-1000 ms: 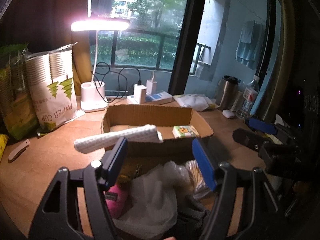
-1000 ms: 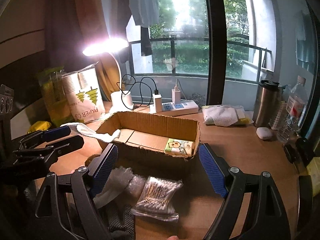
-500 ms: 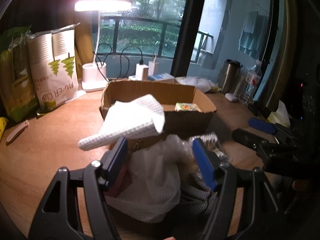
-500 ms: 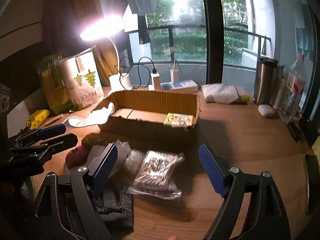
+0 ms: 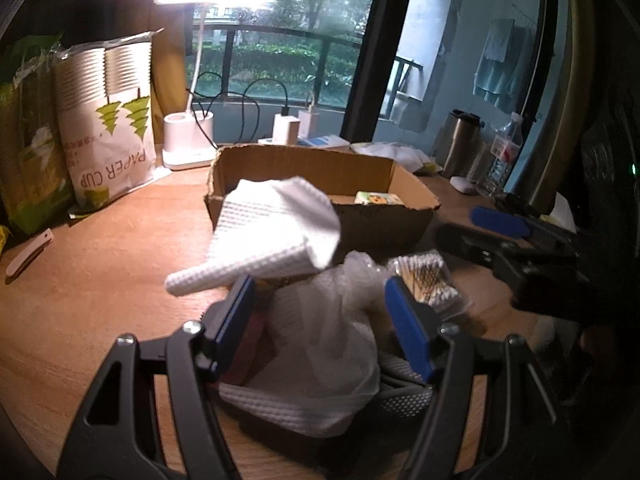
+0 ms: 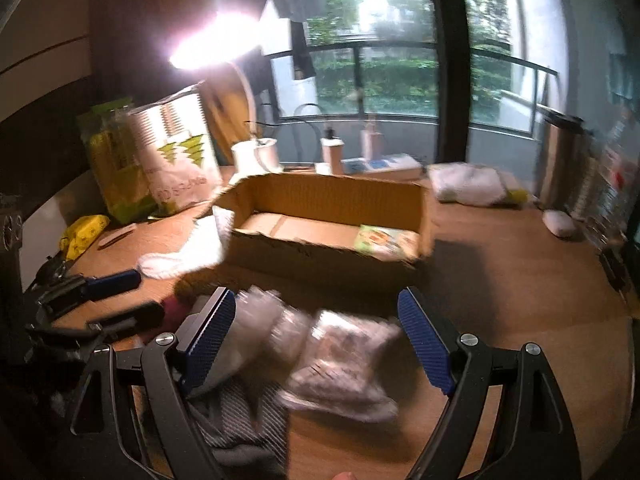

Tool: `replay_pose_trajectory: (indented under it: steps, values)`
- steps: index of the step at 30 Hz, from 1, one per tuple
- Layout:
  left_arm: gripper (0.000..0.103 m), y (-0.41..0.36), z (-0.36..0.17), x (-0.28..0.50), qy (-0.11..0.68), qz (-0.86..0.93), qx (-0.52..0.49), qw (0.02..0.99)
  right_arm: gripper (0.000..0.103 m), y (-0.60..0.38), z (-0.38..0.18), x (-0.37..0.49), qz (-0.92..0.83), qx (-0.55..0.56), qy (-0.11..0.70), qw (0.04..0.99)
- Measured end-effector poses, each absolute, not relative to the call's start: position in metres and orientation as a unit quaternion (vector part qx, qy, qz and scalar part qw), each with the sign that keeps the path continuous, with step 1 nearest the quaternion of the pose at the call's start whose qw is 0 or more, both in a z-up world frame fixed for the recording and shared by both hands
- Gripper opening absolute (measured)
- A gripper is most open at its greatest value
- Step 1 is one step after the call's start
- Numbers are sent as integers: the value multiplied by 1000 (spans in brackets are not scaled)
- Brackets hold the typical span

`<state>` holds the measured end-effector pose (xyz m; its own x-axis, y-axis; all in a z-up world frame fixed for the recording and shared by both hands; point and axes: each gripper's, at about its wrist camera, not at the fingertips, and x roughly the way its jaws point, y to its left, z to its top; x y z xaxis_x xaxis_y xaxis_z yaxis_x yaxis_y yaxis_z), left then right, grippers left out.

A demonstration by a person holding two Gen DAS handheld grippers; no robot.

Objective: Organize soft objects
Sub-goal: 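Grasp the white towel with the right gripper from the left gripper, then carry the white towel into the box with the right gripper and release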

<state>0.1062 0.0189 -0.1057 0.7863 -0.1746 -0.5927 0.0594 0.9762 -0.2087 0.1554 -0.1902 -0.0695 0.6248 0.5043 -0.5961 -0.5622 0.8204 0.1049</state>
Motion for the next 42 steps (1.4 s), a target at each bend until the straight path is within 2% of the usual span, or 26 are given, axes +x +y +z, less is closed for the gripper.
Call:
replay_pose_trajectory:
  steps: [4, 10, 27, 29, 31, 34, 36, 37, 42]
  values:
    - [69, 31, -111, 106, 320, -69, -104, 939, 86, -155, -70, 164, 341, -53, 318, 883]
    - [69, 49, -122, 102, 326, -77, -118, 935, 86, -113, -89, 185, 380, -42, 366, 849]
    - [69, 86, -147, 92, 338, -73, -151, 926, 86, -30, -119, 186, 398, -117, 425, 805]
    - [69, 89, -148, 92, 338, -71, -153, 926, 78, -25, -118, 184, 393, -137, 418, 808]
    - [69, 90, -148, 91, 339, -69, -152, 926, 53, -23, -116, 181, 384, -158, 407, 814]
    - [69, 90, -147, 91, 340, -67, -153, 926, 27, -24, -112, 175, 390, -167, 391, 817]
    - [69, 88, -146, 90, 339, -66, -150, 926, 13, -24, -108, 169, 391, -180, 377, 820]
    - [69, 88, -146, 89, 338, -66, -150, 927, 11, -25, -105, 166, 387, -186, 366, 825]
    - [69, 84, -138, 89, 327, -68, -146, 931, 11, -37, -84, 162, 383, -175, 333, 844]
